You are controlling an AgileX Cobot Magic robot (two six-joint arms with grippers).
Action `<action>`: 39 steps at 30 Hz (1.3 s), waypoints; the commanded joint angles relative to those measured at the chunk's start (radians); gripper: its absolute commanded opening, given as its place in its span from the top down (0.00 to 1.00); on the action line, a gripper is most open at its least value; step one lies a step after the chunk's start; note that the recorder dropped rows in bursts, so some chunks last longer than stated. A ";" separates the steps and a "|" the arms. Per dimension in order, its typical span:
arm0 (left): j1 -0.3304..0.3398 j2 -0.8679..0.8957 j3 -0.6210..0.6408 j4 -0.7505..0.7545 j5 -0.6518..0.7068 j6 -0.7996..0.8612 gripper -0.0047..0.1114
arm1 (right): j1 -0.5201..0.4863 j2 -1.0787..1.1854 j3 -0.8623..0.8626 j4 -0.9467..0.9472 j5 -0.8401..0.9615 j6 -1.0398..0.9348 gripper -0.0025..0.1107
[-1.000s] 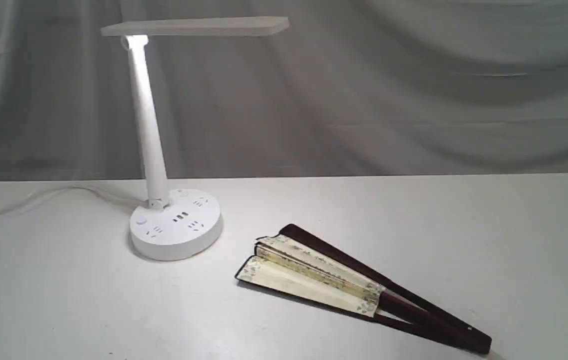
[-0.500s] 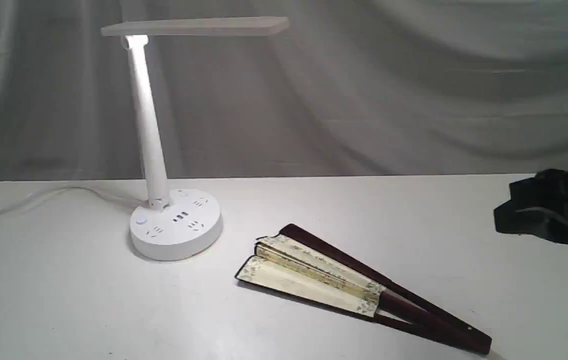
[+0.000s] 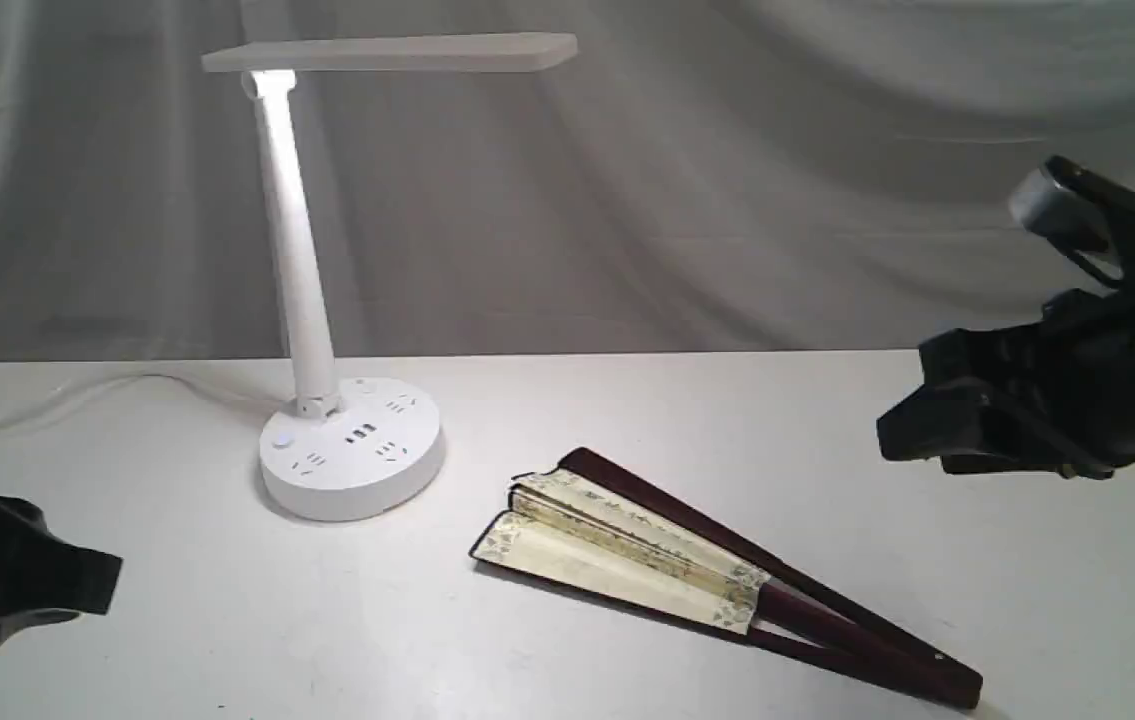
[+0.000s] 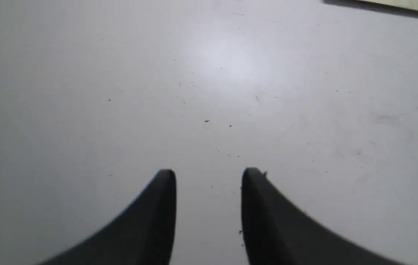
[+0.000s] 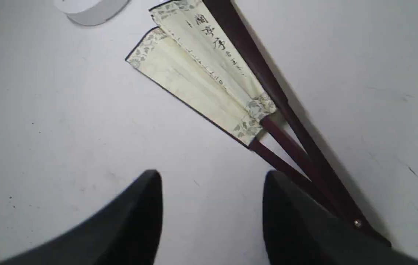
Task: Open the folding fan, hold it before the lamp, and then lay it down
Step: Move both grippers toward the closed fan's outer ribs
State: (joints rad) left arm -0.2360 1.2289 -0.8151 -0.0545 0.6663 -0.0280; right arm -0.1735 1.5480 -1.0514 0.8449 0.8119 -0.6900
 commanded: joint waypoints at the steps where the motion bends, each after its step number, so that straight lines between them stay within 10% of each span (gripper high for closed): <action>1: -0.065 0.034 -0.005 0.016 -0.029 -0.026 0.70 | 0.004 0.052 -0.065 0.012 0.041 -0.009 0.60; 14: -0.225 0.257 -0.162 0.031 -0.017 -0.021 0.70 | 0.004 0.344 -0.288 0.019 0.155 0.022 0.60; 39: -0.233 0.555 -0.389 -0.046 0.010 -0.021 0.70 | 0.004 0.849 -0.691 0.101 0.314 0.041 0.60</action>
State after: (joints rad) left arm -0.4640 1.7775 -1.1967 -0.0896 0.6792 -0.0428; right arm -0.1738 2.3886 -1.7367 0.9298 1.1133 -0.6366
